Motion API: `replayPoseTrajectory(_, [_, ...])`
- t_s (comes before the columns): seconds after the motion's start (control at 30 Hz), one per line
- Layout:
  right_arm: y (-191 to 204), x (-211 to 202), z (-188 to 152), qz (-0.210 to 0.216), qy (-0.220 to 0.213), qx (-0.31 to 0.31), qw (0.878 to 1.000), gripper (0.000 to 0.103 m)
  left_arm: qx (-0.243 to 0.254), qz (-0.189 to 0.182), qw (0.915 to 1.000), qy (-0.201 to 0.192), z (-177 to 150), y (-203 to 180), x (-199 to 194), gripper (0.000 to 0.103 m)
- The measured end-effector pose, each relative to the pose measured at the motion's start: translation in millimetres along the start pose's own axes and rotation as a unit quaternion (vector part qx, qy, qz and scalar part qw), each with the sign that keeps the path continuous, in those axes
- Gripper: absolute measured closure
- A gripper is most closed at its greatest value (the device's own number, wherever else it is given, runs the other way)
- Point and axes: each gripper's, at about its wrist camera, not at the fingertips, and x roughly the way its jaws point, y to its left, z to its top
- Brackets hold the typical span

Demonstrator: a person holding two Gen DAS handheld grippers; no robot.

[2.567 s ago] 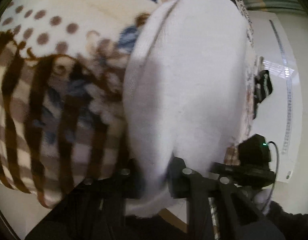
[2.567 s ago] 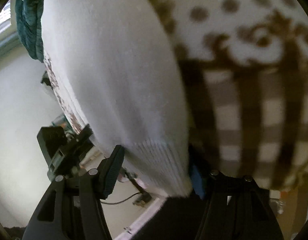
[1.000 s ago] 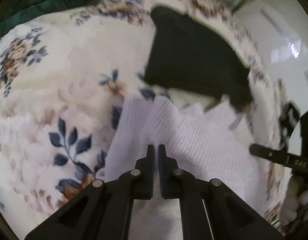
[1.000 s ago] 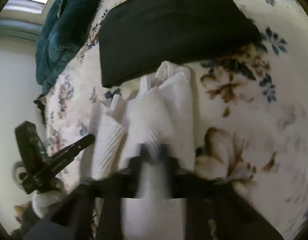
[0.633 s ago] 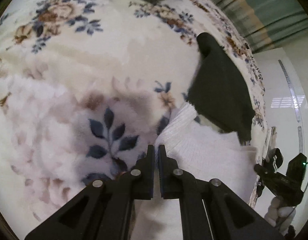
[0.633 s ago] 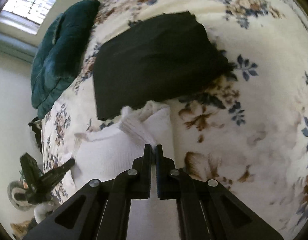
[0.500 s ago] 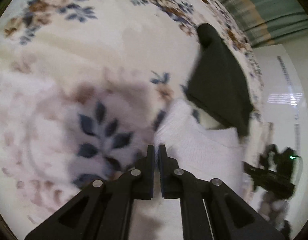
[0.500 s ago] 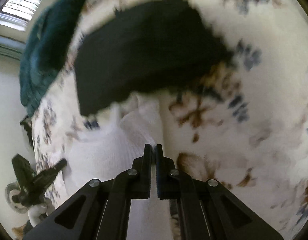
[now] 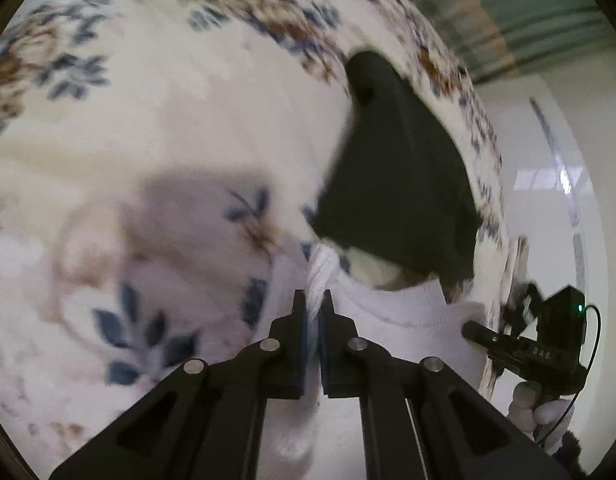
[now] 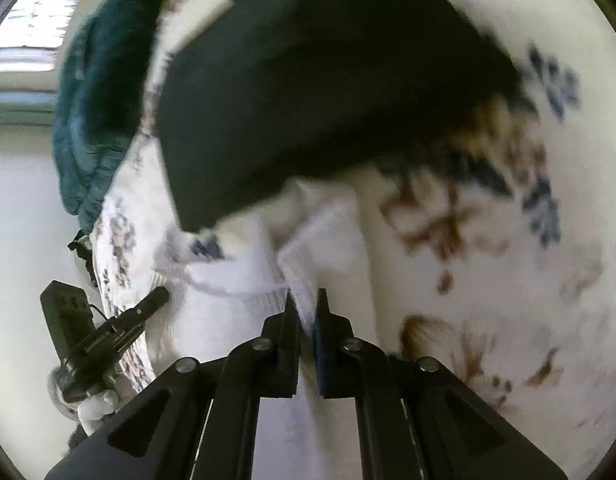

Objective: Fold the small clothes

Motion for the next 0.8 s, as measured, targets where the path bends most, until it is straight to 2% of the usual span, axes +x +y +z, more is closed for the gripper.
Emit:
replayPoseTrajectory(0.1, [9.0,-10.7,11.2,0.005,-0.025,-0.006,1.000,0.098,-0.025,0.020,0.9995,-0.009,6.3,23.7,-4.7,0.100])
replayPoseTrajectory(0.17, [12.1,-2.2,22.2,-0.008,-0.029,-0.011,1.000,0.098,-0.046,0.025,0.9986,0.003,8.4,39.2,7.9,0.100])
replayPoseTrajectory(0.33, [7.9,48.5,37.4,-0.059,0.023,-0.013,0.998,0.098,-0.049,0.042,0.9973,0.033,5.8,49.8,33.8,0.100])
replayPoseTrajectory(0.43, [8.1,57.3,33.3,-0.067,0.039,-0.020,0.997,0.097,-0.061,0.016,0.9973,0.037,3.0,50.2,26.5,0.098])
replayPoseTrajectory(0.47, [7.7,55.1,31.8,-0.053,0.042,-0.015,0.998,0.095,-0.071,-0.007,0.9968,0.036,1.2,51.5,20.1,0.092])
replayPoseTrajectory(0.5, [5.2,51.2,30.2,-0.036,0.045,-0.005,0.998,0.093,-0.074,-0.015,0.9964,0.038,0.1,50.7,15.2,0.085])
replayPoseTrajectory(0.53, [3.1,47.2,28.0,-0.021,0.049,0.001,0.999,0.079,-0.076,-0.026,0.9962,0.034,-2.6,50.9,6.9,0.073])
replayPoseTrajectory(0.57, [-0.3,39.9,24.7,0.002,0.052,0.010,0.999,0.052,-0.078,-0.041,0.9958,0.026,-6.9,52.1,-1.1,0.060])
replayPoseTrajectory(0.63, [-8.3,23.7,14.6,0.034,0.044,0.024,0.998,0.028,-0.087,-0.069,0.9938,0.012,-19.9,55.5,-18.1,0.049])
replayPoseTrajectory(0.67, [-13.9,15.4,6.6,0.056,0.044,0.029,0.997,0.025,-0.087,-0.089,0.9921,0.012,-31.4,57.8,-26.5,0.047])
replayPoseTrajectory(0.77, [-28.8,7.4,-19.3,0.090,0.067,0.042,0.993,0.013,-0.075,-0.109,0.9906,0.036,-61.7,62.1,-29.1,0.042])
replayPoseTrajectory(0.8, [-34.4,11.5,-33.0,0.104,0.084,0.044,0.990,0.012,-0.078,-0.111,0.9896,0.047,-71.0,65.7,-25.3,0.042])
